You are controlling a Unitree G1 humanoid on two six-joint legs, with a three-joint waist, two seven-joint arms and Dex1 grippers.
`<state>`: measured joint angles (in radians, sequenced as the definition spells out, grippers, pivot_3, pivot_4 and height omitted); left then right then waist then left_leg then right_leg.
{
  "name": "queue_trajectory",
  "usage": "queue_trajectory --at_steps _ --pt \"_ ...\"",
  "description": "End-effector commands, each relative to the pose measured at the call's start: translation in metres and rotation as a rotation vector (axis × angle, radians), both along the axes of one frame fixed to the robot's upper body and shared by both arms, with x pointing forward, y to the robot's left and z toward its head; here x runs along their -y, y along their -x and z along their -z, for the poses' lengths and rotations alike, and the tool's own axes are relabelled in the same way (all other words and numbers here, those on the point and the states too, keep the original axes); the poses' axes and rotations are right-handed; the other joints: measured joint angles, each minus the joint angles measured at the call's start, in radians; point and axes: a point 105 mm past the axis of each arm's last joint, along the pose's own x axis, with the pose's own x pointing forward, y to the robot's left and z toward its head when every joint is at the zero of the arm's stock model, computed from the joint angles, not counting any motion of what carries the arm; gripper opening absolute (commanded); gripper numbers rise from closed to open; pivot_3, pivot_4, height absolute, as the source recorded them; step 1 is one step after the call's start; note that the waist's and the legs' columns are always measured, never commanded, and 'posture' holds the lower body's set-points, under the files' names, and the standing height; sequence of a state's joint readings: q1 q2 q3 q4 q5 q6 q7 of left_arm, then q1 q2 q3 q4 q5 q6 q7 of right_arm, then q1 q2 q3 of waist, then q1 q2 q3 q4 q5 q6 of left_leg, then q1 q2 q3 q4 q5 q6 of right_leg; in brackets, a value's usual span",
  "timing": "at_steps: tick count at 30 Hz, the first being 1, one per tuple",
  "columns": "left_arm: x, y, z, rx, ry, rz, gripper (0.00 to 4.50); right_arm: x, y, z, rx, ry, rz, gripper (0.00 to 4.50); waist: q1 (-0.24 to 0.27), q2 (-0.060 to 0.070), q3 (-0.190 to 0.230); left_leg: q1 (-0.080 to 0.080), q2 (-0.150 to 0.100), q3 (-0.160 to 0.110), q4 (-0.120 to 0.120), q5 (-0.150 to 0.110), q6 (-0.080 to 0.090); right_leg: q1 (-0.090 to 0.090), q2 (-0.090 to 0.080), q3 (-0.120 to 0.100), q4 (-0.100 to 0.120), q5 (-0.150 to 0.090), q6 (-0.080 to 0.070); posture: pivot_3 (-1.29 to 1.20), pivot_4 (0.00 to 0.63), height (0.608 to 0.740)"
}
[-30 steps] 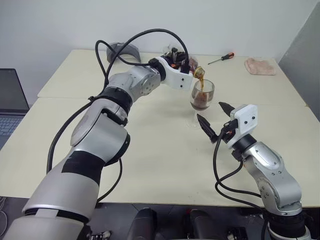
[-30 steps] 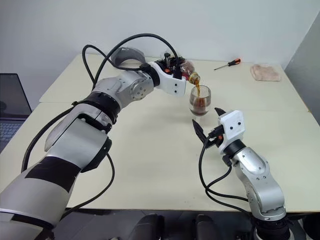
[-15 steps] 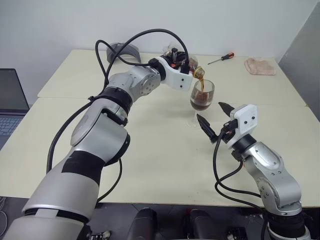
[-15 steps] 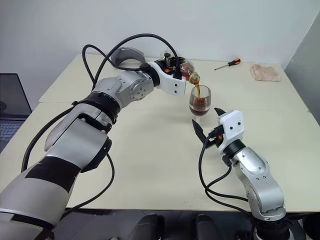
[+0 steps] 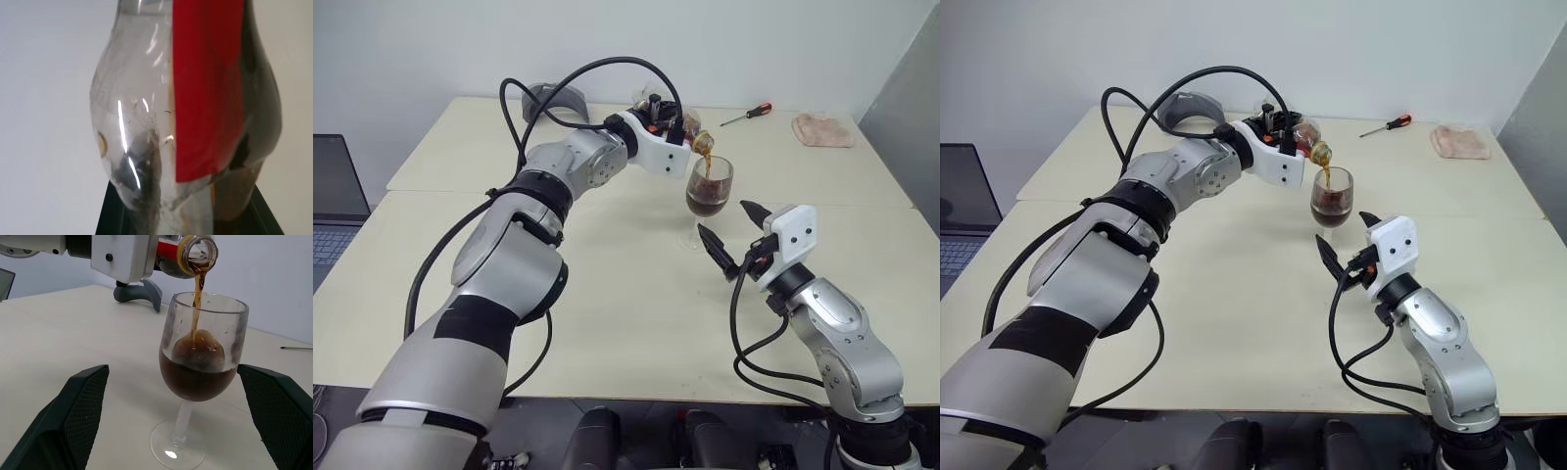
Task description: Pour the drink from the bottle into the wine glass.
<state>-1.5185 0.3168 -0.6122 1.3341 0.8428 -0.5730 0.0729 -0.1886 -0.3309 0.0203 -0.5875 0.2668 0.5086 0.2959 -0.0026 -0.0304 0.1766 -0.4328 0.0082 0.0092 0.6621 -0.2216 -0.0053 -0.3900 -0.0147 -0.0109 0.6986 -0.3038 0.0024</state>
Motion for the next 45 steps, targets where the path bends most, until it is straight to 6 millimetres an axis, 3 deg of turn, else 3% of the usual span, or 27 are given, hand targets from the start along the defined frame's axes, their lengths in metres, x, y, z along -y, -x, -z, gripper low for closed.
queue_trajectory --at_steps 1,13,19,25,29,34,39,42,45 --pt "0.007 0.005 -0.027 0.034 0.081 0.034 0.79 -0.003 0.007 -0.016 0.063 -0.006 -0.016 4.5 0.0 0.0 0.0 0.0 0.0 0.0 0.0 0.0 0.0 0.0 0.0 0.0 0.0 0.0 0.0 0.0 0.15 0.74" --pt "0.013 0.01 -0.034 -0.112 0.289 0.102 0.79 -0.009 0.008 -0.016 0.064 -0.012 -0.045 4.5 0.0 0.0 0.0 0.0 0.0 0.0 0.0 0.0 0.0 0.0 0.0 0.0 0.0 0.0 0.0 0.0 0.15 0.74" --pt "0.016 0.01 -0.025 -0.248 0.412 0.131 0.79 -0.011 0.009 -0.015 0.061 -0.007 -0.048 4.5 -0.001 0.0 0.0 0.0 0.0 0.0 0.0 0.0 0.0 0.0 0.0 0.0 0.0 0.0 0.0 0.0 0.15 0.74" --pt "0.003 0.005 -0.026 -0.363 0.6 0.124 0.79 -0.012 0.011 -0.011 0.044 0.015 -0.068 4.5 -0.002 0.0 0.0 0.0 0.0 0.0 0.0 0.0 0.0 0.0 0.0 0.0 0.0 0.0 0.0 0.0 0.15 0.74" --pt "-0.014 0.0 -0.018 -0.435 0.727 0.106 0.79 -0.016 0.016 -0.011 0.042 0.037 -0.114 4.5 -0.002 0.0 0.0 0.0 0.0 0.0 0.0 0.0 0.0 0.0 0.0 0.0 0.001 0.0 0.0 0.0 0.15 0.74" --pt "-0.045 -0.006 0.003 -0.519 0.91 0.071 0.79 -0.033 0.04 0.0 -0.037 0.086 -0.346 4.5 -0.004 0.0 0.0 0.001 0.0 0.0 0.001 0.0 0.0 0.0 0.0 0.0 0.001 0.0 0.0 0.0 0.15 0.74" --pt "-0.11 -0.007 0.048 -0.56 1.145 -0.072 0.79 -0.043 0.052 0.002 -0.09 0.127 -0.511 4.5 -0.013 0.001 0.0 0.001 0.001 -0.001 0.001 0.0 0.0 0.0 0.0 0.0 0.001 0.0 0.0 0.0 0.15 0.74" --pt "-0.139 0.002 0.073 -0.577 1.258 -0.112 0.79 -0.046 0.049 0.0 -0.086 0.139 -0.54 4.5 -0.015 0.001 0.0 0.001 0.002 -0.001 0.001 0.0 0.0 0.0 0.0 -0.001 0.002 0.0 0.0 0.0 0.15 0.74" --pt "-0.156 0.007 0.083 -0.576 1.325 -0.146 0.79 -0.048 0.046 -0.003 -0.073 0.137 -0.553 4.5 -0.006 0.0 -0.001 0.001 0.001 -0.002 0.002 0.0 0.0 0.001 0.0 -0.001 0.002 0.0 0.0 0.0 0.15 0.74"
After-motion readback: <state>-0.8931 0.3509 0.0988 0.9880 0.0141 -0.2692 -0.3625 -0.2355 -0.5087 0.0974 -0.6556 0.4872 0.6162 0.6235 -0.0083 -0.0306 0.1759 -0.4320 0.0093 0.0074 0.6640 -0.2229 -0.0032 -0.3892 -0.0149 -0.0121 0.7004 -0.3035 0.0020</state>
